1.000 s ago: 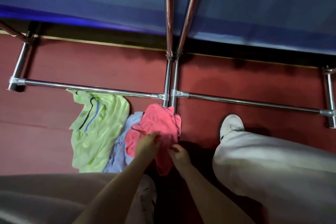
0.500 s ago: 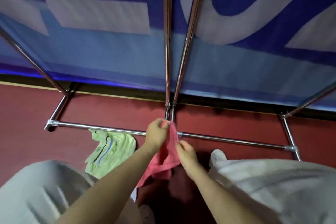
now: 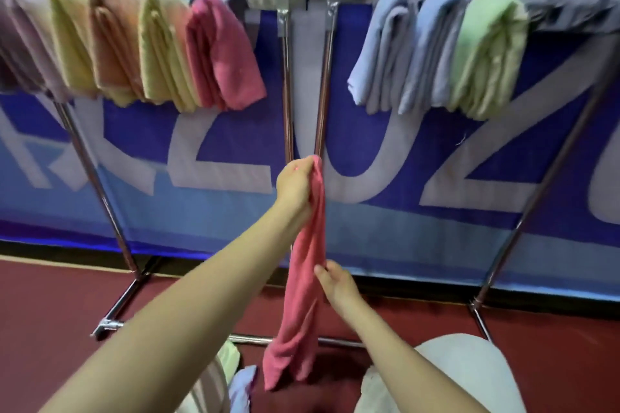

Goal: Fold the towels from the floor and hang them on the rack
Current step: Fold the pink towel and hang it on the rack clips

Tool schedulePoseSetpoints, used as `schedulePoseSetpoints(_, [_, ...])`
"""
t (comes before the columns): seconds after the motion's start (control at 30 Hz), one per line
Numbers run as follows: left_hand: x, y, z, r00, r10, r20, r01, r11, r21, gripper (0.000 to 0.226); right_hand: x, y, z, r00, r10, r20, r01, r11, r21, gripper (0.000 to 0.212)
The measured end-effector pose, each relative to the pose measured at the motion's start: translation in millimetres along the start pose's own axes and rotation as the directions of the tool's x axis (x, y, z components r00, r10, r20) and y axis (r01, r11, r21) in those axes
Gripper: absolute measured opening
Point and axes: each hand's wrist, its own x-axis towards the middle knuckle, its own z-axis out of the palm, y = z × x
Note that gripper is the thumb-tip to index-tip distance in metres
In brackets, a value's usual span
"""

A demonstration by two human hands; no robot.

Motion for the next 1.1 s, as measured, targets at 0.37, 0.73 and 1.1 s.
schedulePoseSetpoints(0.37, [-20, 91, 27, 0.981, 0.192, 0.009, -0.191, 0.981, -0.036, 0.015, -6, -111, -115, 0.955, 0.027, -0.295, 0.124, 0.868, 0.480, 0.013])
schedulePoseSetpoints(0.73, [-18, 4, 8, 0.999, -0.036, -0.039, 0.030, 0.986, -0.164, 0.014, -1, -109, -127, 0.922, -0.124, -0.366, 0.183, 0.974, 0.133, 0.014])
schedulePoseSetpoints(1.1, [-13, -117, -19, 0.995, -0.101, 0.016, 0.098, 0.983, 0.153, 0.008, 31, -34, -98, 0.966, 0.005, -0.260, 0.039, 0.986, 0.162, 0.011])
